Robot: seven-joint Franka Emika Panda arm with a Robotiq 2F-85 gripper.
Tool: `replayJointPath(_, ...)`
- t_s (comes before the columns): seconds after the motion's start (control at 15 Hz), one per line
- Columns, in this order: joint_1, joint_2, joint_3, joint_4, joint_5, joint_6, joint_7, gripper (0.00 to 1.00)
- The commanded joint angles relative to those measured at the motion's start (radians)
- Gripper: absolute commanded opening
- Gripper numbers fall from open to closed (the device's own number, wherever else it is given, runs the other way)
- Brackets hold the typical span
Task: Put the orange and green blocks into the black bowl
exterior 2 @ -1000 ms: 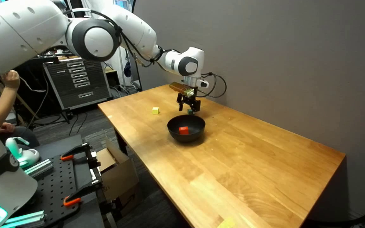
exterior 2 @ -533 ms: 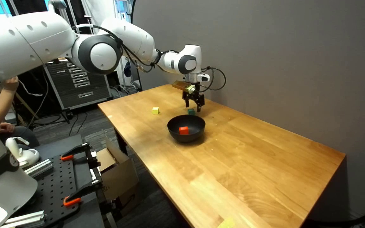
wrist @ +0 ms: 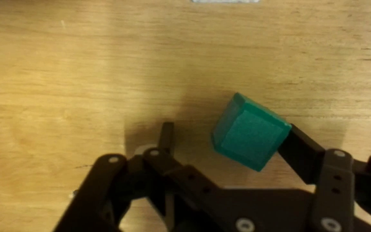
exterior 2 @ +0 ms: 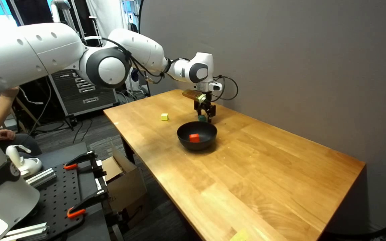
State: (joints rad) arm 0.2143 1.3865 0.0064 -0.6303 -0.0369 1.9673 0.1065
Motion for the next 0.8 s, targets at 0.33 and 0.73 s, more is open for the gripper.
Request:
replayJointPath(0.33,0.013,0.003,-0.042,0.07,-0.028,-0.121,0.048,0.15)
replayJointPath(0.73,0.048,-0.083,-0.132,0.055,-0.126,-0.274,0.038,0.17)
